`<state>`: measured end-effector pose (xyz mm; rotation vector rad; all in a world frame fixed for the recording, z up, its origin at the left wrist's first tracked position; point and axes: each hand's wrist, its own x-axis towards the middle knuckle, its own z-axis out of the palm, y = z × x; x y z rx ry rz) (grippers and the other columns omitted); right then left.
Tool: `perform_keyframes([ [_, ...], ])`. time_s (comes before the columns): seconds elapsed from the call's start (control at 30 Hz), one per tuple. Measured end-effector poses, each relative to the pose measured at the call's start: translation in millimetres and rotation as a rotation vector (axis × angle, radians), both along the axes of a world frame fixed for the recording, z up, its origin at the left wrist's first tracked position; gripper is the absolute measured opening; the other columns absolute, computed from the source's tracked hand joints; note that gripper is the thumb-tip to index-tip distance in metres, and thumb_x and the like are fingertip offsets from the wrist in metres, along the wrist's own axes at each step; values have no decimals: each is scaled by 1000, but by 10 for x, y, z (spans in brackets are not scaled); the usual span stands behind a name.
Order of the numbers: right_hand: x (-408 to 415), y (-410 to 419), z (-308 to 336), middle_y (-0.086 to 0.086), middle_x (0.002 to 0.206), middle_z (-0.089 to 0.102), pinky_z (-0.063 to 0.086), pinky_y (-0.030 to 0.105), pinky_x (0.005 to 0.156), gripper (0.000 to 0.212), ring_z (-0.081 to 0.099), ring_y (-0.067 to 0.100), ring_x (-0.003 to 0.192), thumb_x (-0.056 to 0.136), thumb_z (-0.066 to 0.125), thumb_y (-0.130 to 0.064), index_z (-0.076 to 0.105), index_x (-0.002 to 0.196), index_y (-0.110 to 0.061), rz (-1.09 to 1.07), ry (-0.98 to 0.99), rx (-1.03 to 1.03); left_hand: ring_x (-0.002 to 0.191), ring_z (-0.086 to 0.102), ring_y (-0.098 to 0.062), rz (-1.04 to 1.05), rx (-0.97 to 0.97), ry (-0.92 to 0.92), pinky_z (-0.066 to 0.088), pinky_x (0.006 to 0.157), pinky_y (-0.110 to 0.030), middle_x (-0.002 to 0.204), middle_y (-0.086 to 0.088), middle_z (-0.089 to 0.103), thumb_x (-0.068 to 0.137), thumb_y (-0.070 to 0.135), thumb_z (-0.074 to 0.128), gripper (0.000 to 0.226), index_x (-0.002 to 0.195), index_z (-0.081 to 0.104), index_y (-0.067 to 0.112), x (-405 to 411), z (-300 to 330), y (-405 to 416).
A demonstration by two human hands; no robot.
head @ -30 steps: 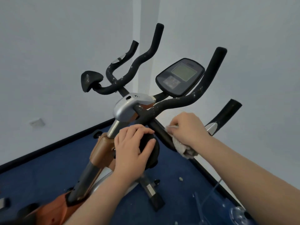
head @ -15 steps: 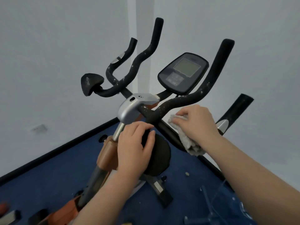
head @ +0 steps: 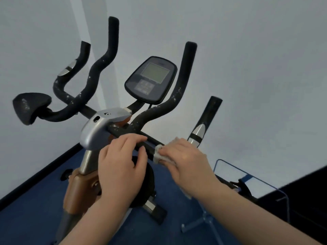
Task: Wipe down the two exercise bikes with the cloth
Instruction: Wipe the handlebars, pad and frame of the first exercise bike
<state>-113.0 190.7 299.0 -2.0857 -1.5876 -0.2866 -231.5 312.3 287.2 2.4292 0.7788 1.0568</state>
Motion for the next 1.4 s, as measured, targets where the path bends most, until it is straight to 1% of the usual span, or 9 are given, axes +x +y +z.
perform_keyframes([
  [0.17, 356, -325, -66, -1, 102, 73, 50, 33, 82, 15, 62, 20, 92, 84, 71, -10, 74, 99, -9, 68, -32, 103, 79, 57, -5, -225, -224, -89, 49, 74, -36, 95, 13, 62, 86, 11, 60, 23, 105, 62, 24, 375, 138, -138],
  [0.27, 472, -329, -74, -1, 101, 73, 49, 31, 85, 14, 62, 19, 91, 85, 70, -12, 75, 98, -10, 83, -43, 161, 56, 49, 1, -221, -267, 42, 42, 60, -26, 85, 17, 63, 89, 24, 55, 17, 101, 61, 35, 560, 112, -163],
  [0.4, 611, -354, -48, -11, 95, 70, 47, 20, 83, 15, 57, 11, 88, 81, 72, -11, 75, 95, -15, -109, 112, 372, 62, 50, -5, -167, -205, 305, 30, 51, -19, 61, 21, 49, 91, 42, 43, 17, 98, 59, 44, 625, 42, -134],
  [0.67, 870, -496, 187, -2, 90, 74, 49, 25, 83, 11, 62, 20, 87, 80, 76, -11, 77, 90, -9, -507, -59, 528, 64, 55, -3, -207, -125, 357, 47, 58, -28, 61, 15, 60, 82, 68, 29, 47, 80, 63, 36, 587, 31, -169],
  [0.77, 842, -569, 243, -5, 96, 72, 44, 16, 89, 13, 60, 13, 93, 81, 75, -17, 76, 93, -13, -546, 53, 714, 68, 57, -6, -217, -131, 341, 47, 60, -28, 62, 16, 60, 78, 73, 25, 53, 82, 65, 38, 597, 36, -170],
  [0.97, 698, -272, 144, -3, 104, 66, 45, 21, 92, 16, 59, 11, 100, 82, 72, -15, 75, 97, -14, -306, 301, 388, 68, 57, 2, -269, -80, 345, 40, 56, -19, 67, 22, 62, 73, 77, 28, 53, 86, 66, 43, 562, 64, -168],
  [1.17, 725, -453, 249, -20, 92, 67, 44, 17, 88, 10, 61, 6, 96, 81, 74, -23, 74, 89, -30, -320, 278, 446, 70, 57, 0, -274, 13, 404, 31, 58, -20, 64, 22, 57, 63, 73, 44, 41, 84, 64, 44, 559, 75, -170],
  [1.27, 549, -270, 100, -8, 101, 72, 46, 25, 90, 15, 60, 12, 98, 79, 76, -19, 76, 94, -20, -106, 159, 284, 71, 58, -3, -262, 63, 450, 31, 59, -23, 67, 19, 59, 59, 70, 48, 42, 86, 64, 43, 556, 63, -159],
  [1.4, 773, -404, 97, -1, 102, 73, 48, 32, 88, 14, 62, 19, 94, 80, 75, -11, 77, 94, -13, -185, 114, 327, 71, 58, -1, -250, 24, 432, 31, 59, -21, 68, 21, 61, 58, 73, 49, 45, 85, 66, 42, 571, 50, -143],
])
